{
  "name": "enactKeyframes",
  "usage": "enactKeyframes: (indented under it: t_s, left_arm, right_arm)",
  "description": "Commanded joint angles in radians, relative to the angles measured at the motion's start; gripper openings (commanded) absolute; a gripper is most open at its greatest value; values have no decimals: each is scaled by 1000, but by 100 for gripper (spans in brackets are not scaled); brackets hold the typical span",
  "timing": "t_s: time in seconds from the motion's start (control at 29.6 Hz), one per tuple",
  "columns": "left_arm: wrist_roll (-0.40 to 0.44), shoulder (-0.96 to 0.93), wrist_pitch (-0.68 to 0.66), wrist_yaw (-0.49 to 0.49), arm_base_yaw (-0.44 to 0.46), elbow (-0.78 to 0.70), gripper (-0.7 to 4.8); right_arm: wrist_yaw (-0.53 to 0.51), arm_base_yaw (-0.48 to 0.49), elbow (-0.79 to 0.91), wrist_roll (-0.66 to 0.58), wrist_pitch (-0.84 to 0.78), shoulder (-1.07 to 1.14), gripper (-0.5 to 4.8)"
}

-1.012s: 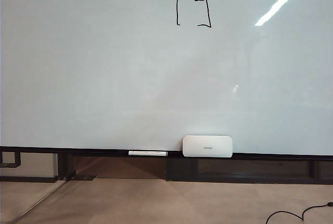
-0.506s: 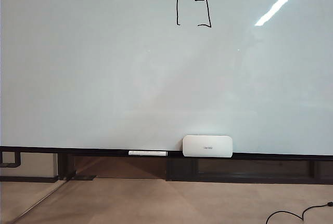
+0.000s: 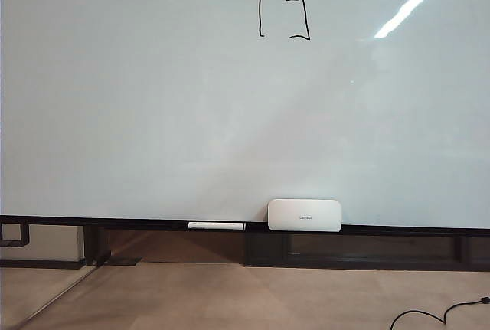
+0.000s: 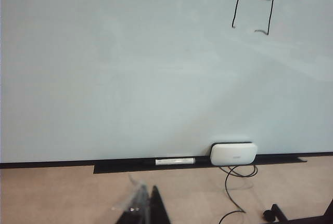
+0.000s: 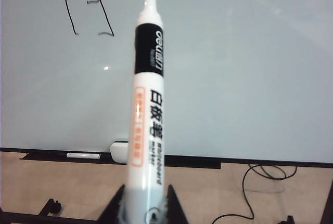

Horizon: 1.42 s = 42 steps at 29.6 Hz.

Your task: Reach to the right to find the marker pen, pick it up, and write the number 13 on the whiteboard.

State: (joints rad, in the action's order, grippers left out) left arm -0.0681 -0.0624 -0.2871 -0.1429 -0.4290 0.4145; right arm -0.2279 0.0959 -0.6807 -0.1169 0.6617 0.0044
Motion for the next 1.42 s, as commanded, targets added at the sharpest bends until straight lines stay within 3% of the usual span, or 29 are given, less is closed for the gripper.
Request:
enactKeyframes:
  t_s: [0.03, 0.13, 0.27, 0.4, 0.47, 0.67, 0.84, 1.42]
  left_arm:
    - [11, -2, 53, -17, 0, -47, -6]
    - [-4, -2, 79, -12, 0, -74, -6]
    - [-15, -17, 83, 88, -1, -74, -6]
    - [-16, -65, 163, -18, -1, -117, -6]
    - [2, -117, 268, -37, -1, -171, -6]
    - [39, -206, 336, -89, 0, -212, -6]
    - [25, -206, 339, -89, 0, -259, -6]
    - [7, -207, 314, -107, 0, -306, -6]
  right_arm:
    - [-3, 0, 38, -11, -80, 1, -2]
    - [-3, 0, 66, -15, -102, 1, -2]
    - [-19, 0, 77, -16, -105, 1, -2]
    - [-18, 0, 82, -14, -106, 1, -2]
    - [-20, -1, 110, -16, -118, 1, -2]
    - [-26, -2, 189, -34, -193, 1, -2]
    - [-24, -2, 244, -85, -256, 0, -2]
    - [24, -3, 319, -149, -248, 0, -1]
